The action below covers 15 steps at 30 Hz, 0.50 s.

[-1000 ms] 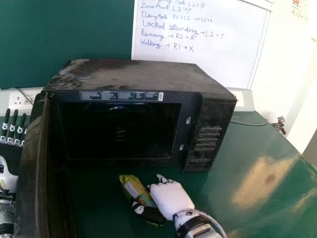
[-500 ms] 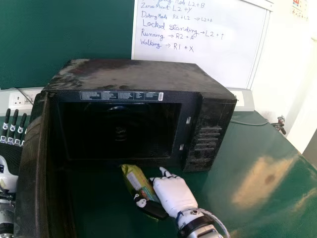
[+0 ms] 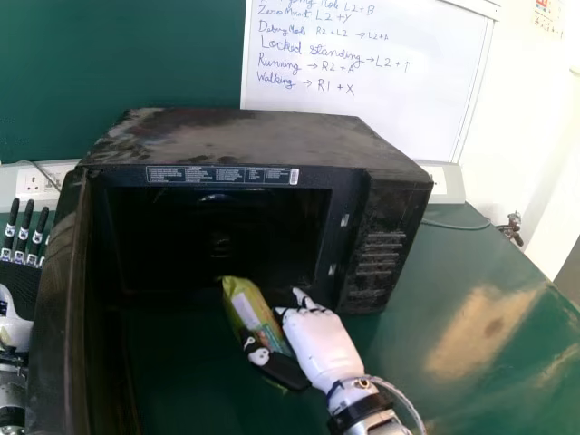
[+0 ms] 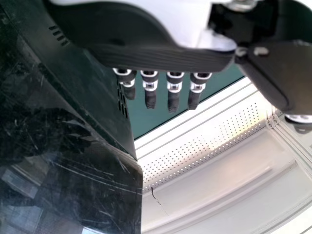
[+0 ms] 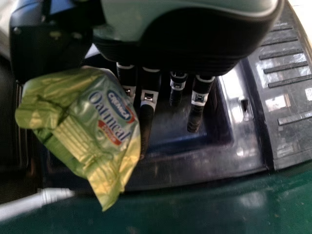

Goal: Put biscuit inside oven

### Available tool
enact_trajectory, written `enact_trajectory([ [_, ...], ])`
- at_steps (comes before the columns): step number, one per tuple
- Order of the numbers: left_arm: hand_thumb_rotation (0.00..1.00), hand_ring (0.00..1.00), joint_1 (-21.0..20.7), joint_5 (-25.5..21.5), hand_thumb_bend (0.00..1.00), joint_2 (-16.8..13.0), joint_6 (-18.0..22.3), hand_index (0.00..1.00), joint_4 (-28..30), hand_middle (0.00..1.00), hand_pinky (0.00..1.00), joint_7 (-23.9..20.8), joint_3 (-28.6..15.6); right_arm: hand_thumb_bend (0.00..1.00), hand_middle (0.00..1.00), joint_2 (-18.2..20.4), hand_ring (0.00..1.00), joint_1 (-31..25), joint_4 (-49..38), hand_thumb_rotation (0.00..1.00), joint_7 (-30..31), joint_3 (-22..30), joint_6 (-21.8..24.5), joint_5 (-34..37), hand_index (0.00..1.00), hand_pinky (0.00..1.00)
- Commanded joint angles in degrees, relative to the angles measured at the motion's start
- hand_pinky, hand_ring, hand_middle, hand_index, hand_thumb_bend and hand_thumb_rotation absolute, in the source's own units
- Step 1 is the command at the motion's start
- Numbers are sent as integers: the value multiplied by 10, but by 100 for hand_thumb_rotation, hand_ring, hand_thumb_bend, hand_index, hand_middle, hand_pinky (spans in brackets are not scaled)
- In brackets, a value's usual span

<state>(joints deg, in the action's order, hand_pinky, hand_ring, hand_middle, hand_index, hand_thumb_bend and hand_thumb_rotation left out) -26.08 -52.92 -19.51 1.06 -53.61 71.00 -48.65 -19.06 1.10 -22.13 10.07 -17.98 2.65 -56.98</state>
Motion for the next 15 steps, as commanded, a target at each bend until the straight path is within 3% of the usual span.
enact_trajectory([
  [1, 100, 25, 31, 0, 26, 29, -6, 100, -27, 64, 0, -1, 1, 53, 47, 3, 55, 8, 7, 0, -19, 8, -9, 12, 51, 77],
  [15, 100, 26, 32, -2, 25, 32, -11, 100, -20, 64, 0, -1, 1, 53, 48, 9, 58, 68, 51, 0, -31, 12, -5, 29, 49, 78],
])
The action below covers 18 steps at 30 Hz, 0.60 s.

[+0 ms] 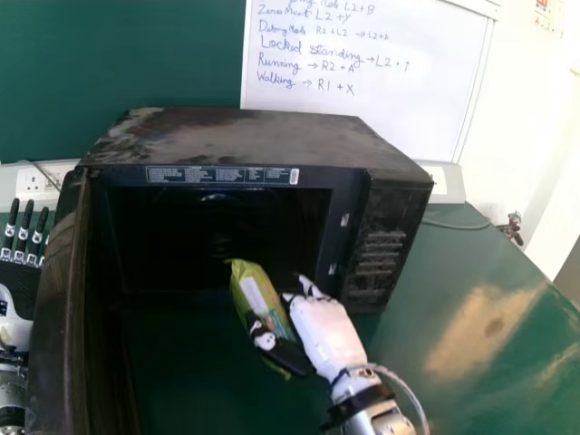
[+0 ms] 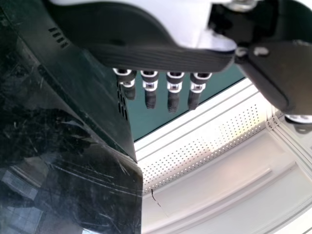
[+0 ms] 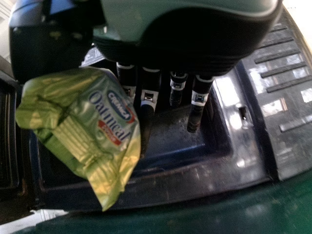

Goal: Put biscuit inside oven

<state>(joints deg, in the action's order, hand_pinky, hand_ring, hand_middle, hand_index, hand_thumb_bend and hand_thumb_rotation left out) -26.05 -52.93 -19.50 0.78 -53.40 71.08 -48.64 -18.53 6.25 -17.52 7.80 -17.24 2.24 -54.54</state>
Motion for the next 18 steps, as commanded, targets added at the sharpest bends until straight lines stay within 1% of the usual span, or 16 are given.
enact_trajectory([
  [1, 100, 26, 32, -2, 24, 32, -8, 100, -21, 64, 0, -3, 1, 53, 48, 5, 57, 21, 9, 0, -10, 4, -1, 6, 50, 78],
  [4, 100, 24, 33, -1, 25, 32, -8, 99, -21, 63, 0, -5, 2, 53, 47, 7, 56, 37, 19, 0, -13, 2, -4, 7, 50, 78],
  [6, 100, 25, 33, -1, 25, 30, -12, 98, -22, 63, 0, -5, 3, 53, 47, 9, 56, 48, 29, 0, -18, 1, -6, 9, 51, 77],
  [8, 100, 26, 35, -3, 26, 31, -19, 98, -18, 63, 0, -7, 2, 53, 47, 12, 56, 59, 38, 0, -24, 0, -7, 10, 50, 76],
  [11, 100, 27, 35, -2, 25, 34, -11, 100, -16, 64, 0, -8, 1, 53, 48, 15, 58, 76, 49, 0, -24, -3, -4, 12, 49, 76],
  [16, 100, 24, 36, -2, 25, 35, -13, 98, -14, 63, 0, -7, 2, 53, 49, 19, 59, 99, 72, 0, -25, -8, -4, 17, 48, 76],
  [18, 100, 26, 35, -3, 26, 35, -15, 99, -14, 63, 0, -6, 1, 53, 49, 19, 59, 106, 80, 0, -26, -11, -4, 14, 48, 75],
])
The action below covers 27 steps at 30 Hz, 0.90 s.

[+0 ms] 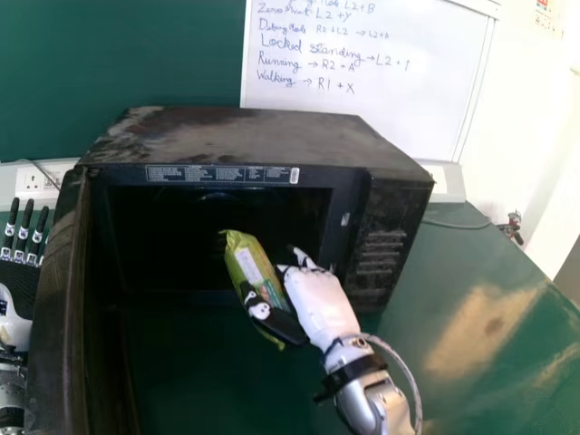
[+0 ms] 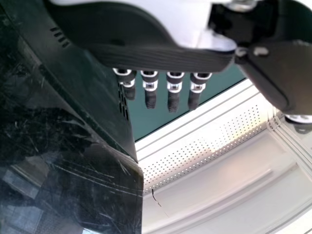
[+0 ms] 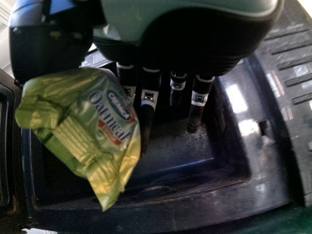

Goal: Put biscuit inside oven

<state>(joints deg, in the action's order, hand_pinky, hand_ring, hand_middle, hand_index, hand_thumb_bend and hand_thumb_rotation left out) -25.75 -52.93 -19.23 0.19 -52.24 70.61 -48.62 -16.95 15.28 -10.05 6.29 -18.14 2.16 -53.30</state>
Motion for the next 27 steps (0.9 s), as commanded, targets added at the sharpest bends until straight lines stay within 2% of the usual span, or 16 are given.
enact_trajectory([
  [1, 100, 27, 32, -4, 26, 33, -11, 99, -27, 64, 0, 0, 1, 53, 49, 3, 59, 19, 9, 0, -11, -3, -2, 1, 48, 75],
  [11, 100, 29, 32, -2, 25, 28, -15, 100, -32, 64, 0, 6, 1, 53, 51, 8, 62, 53, 52, 0, -32, -8, -5, 1, 46, 76],
  [15, 100, 27, 33, -2, 25, 29, -9, 100, -31, 65, 0, 10, 0, 53, 49, 10, 61, 74, 72, 0, -36, -13, 0, -6, 48, 77],
  [21, 100, 28, 34, -2, 25, 29, -9, 99, -32, 65, 0, 11, 2, 53, 49, 11, 61, 115, 127, 0, -28, -32, 8, -12, 48, 79],
  [27, 100, 26, 34, -3, 24, 30, -13, 100, -29, 64, 0, 8, 1, 53, 49, 14, 61, 153, 201, 0, -50, -50, -2, -12, 48, 79],
])
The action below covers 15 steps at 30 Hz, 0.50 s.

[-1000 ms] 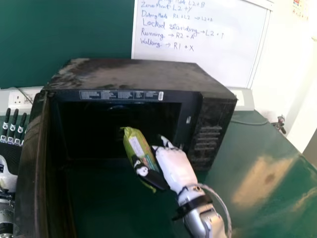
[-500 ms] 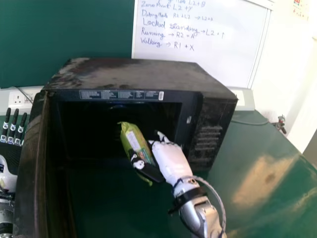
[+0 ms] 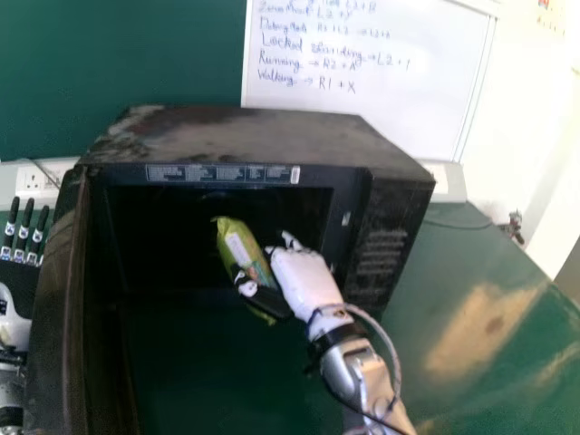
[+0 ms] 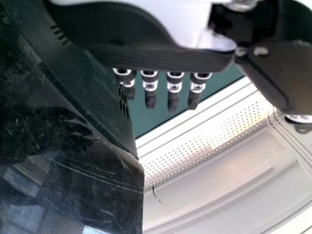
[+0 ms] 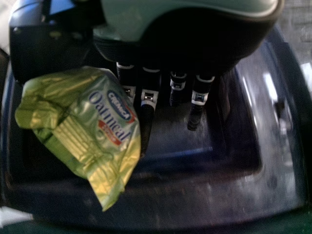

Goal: Put biscuit inside oven

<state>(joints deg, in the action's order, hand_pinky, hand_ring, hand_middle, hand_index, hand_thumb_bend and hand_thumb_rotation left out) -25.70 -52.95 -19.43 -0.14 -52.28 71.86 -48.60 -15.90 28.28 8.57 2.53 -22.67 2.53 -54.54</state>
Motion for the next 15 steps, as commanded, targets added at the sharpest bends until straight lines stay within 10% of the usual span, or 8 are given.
enact_trajectory([
  [1, 100, 26, 34, -3, 25, 33, -9, 99, -27, 63, 0, -9, 0, 53, 50, 5, 61, 30, 27, 0, -15, -8, -6, 0, 47, 79],
  [15, 100, 28, 38, -4, 26, 36, -12, 100, -17, 64, 0, -12, 1, 53, 51, 25, 61, 113, 181, 0, -78, -38, -27, 11, 45, 81],
])
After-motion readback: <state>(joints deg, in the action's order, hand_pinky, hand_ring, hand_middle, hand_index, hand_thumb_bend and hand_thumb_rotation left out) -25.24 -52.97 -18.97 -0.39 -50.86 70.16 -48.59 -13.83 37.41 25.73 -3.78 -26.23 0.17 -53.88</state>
